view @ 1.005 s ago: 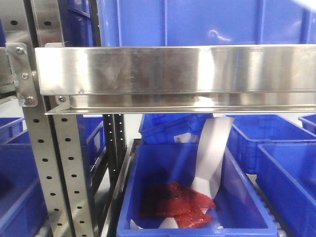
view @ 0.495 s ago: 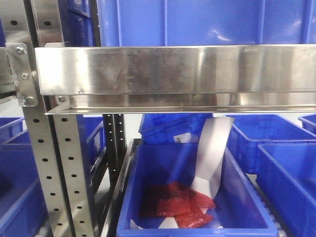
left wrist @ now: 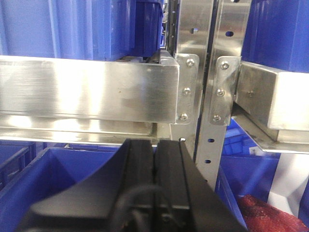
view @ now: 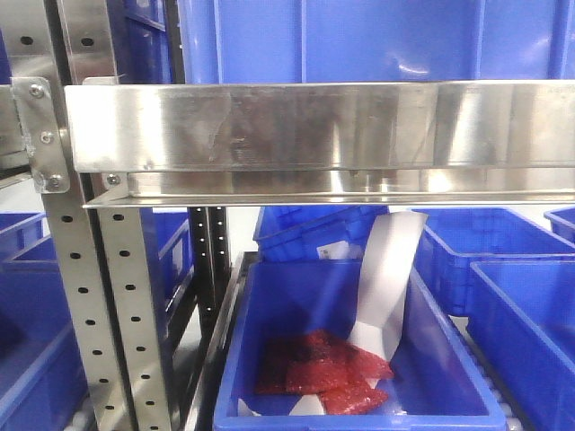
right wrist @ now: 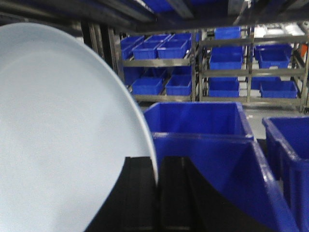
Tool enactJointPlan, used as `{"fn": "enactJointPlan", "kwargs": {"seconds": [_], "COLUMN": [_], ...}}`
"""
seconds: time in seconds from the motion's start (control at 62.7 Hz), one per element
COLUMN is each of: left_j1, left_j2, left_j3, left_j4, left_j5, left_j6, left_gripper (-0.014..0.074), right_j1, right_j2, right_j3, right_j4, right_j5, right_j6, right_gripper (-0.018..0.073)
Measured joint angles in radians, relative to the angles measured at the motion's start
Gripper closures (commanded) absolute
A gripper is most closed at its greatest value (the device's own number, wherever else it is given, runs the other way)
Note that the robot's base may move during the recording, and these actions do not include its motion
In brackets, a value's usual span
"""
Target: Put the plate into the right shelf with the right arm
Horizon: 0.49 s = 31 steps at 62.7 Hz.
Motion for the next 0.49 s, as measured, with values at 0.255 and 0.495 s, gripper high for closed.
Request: {"fn": "enactJointPlan", "kwargs": {"seconds": [0.255,0.495], "left_j1": [0.0,0.0], "left_j2": [0.0,0.0], "left_j3": [0.0,0.0], "left_j4": [0.0,0.0], "left_j5": [0.0,0.0], "left_j6": [0.0,0.0], "left_gripper": [0.0724,0.0724], "right_j1": [0.002,0.002], "right_j2": [0.077,0.082], "right_j3": [-0.005,-0.007], "right_j4": [0.0,0.001], "right_j5": [0.042,0.108], "right_j6": [0.0,0.003], "right_gripper": [0.026,-0.001]}}
